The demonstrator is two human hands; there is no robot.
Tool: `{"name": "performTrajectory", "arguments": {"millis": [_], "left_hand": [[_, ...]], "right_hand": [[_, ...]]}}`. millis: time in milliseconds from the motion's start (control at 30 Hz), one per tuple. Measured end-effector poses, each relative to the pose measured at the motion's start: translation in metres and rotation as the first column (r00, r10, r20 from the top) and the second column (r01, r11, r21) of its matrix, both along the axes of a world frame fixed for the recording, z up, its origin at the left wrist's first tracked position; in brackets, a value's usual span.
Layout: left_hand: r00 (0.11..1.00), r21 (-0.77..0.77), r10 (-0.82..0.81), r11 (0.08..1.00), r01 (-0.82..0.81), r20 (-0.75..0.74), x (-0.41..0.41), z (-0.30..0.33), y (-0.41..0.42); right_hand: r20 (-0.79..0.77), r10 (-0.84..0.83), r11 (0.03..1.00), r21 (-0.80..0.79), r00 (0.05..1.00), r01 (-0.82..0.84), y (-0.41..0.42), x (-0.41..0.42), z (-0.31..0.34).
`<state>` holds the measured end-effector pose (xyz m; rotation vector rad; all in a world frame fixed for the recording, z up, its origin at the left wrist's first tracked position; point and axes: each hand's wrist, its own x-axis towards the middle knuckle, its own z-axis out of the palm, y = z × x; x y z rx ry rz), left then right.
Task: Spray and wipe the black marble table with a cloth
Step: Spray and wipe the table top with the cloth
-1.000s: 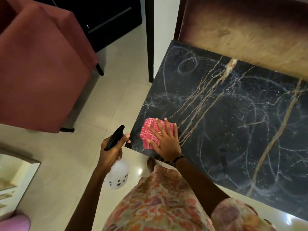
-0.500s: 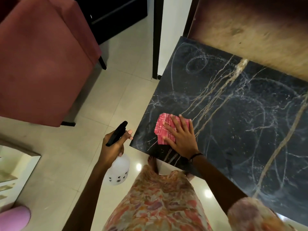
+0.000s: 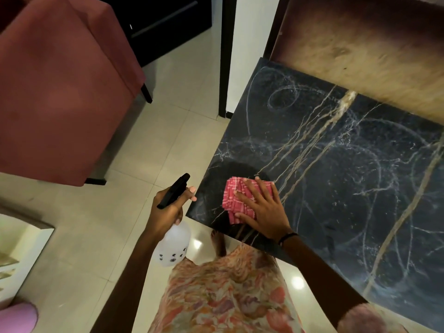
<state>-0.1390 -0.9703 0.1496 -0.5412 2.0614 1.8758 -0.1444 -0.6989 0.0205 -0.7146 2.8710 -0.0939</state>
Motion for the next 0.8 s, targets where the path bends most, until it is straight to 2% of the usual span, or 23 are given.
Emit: {"name": "performTrajectory", "arguments": {"millis": [133, 233, 400, 533, 600, 800], "left_hand": [[1.0, -0.008, 0.021, 1.0, -0.021, -0.001, -0.004, 0.001, 0.001], [0.999, -0.011, 0.034, 0.999, -0.034, -0.005, -0.005, 0.001, 0.003], [0.998, -0.001, 0.059, 0.998, -0.059, -0.003, -0.013, 0.0, 0.009], [0.998, 0.002, 0.058, 0.998, -0.058, 0.007, -0.025, 0.001, 0.017], [0.999, -0.012, 0.037, 0.999, -0.037, 0.002, -0.032, 0.003, 0.021], [0.999, -0.033, 0.046, 0.998, -0.046, 0.002, -0.052, 0.007, 0.03]], "right_hand": [[0.035, -0.136, 0.99, 0.028, 0.99, 0.135, -0.01, -0.056, 0.003], [0.035, -0.177, 0.984, 0.043, 0.984, 0.176, -0.044, -0.089, 0.001], [0.011, -0.058, 0.998, -0.033, 0.998, 0.058, -0.077, -0.073, 0.001], [0.014, 0.12, 0.991, -0.058, 0.993, -0.119, -0.048, -0.039, -0.002], [0.01, 0.142, 0.989, -0.052, 0.99, -0.141, -0.02, -0.04, -0.002], [0.02, -0.055, 0.998, 0.007, 0.998, 0.055, 0.011, -0.112, 0.003]]}}
